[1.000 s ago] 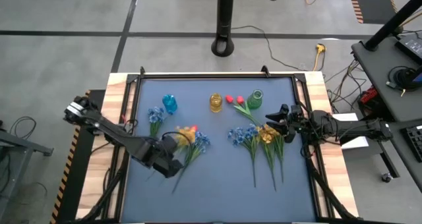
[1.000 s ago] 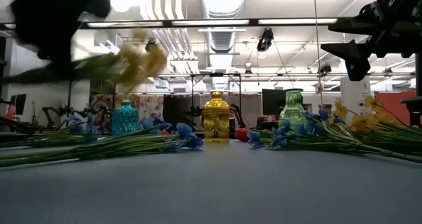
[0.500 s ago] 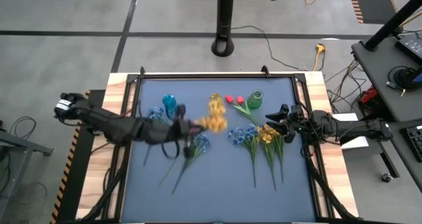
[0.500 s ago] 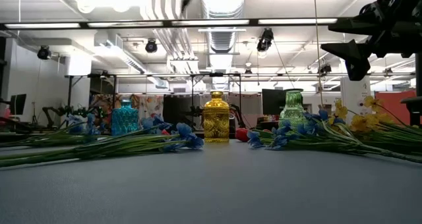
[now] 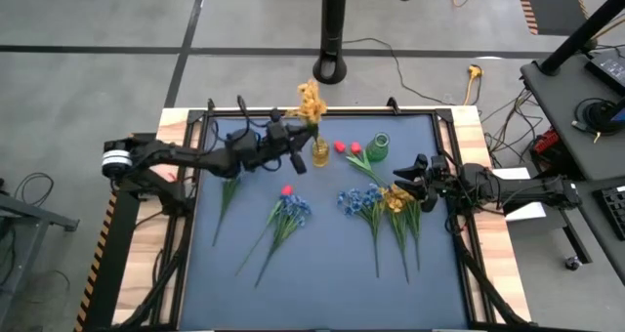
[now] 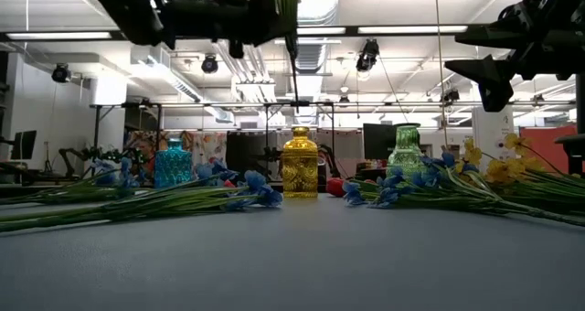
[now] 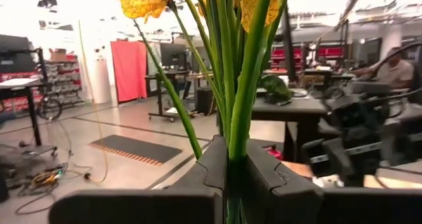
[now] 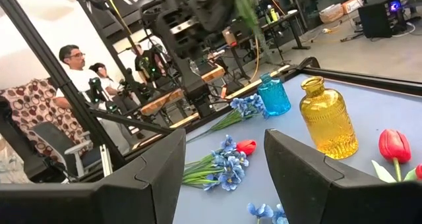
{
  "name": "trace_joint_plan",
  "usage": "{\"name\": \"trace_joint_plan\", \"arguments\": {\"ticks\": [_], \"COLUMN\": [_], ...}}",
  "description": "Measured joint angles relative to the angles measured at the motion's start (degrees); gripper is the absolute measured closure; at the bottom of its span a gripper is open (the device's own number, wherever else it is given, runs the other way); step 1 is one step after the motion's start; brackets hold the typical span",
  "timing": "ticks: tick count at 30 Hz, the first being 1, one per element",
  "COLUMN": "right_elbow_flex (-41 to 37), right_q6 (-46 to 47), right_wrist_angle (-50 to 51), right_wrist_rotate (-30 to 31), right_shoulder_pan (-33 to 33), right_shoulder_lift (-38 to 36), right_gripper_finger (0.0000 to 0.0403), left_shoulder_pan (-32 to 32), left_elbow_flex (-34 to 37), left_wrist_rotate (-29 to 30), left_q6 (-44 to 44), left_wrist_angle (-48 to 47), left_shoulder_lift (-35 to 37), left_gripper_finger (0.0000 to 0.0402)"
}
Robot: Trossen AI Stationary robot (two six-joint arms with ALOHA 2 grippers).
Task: Sort flowers into vase by color
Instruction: Put the left yellow flowers into the yellow vase
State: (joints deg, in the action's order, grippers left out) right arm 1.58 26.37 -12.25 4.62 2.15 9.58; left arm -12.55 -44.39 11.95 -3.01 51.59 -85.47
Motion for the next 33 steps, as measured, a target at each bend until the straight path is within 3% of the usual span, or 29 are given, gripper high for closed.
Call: {"name": "trace_joint_plan", "arguments": {"ticks": [10,33], "right_elbow_flex": [0.0,0.0], "right_q6": [-0.4,-0.4], "right_wrist_angle": [0.0,0.0], "right_wrist_rotate": [0.0,0.0], "right_shoulder_pan": [0.0,0.0], "right_shoulder_lift": [0.0,0.0], "right_gripper_finger": [0.0204,0.0204], "left_shoulder_pan": [-1.8,-4.8], "left_elbow_flex": [-4.9,-4.6], "left_wrist_rotate": [-0.3,-0.1], "left_q6": [-5.5,2.1], "left_wrist_angle": [-0.6,-6.4], "left_shoulder_lift": [-5.2,-5.4], "left_gripper_finger": [0.0399,0.0394]}}
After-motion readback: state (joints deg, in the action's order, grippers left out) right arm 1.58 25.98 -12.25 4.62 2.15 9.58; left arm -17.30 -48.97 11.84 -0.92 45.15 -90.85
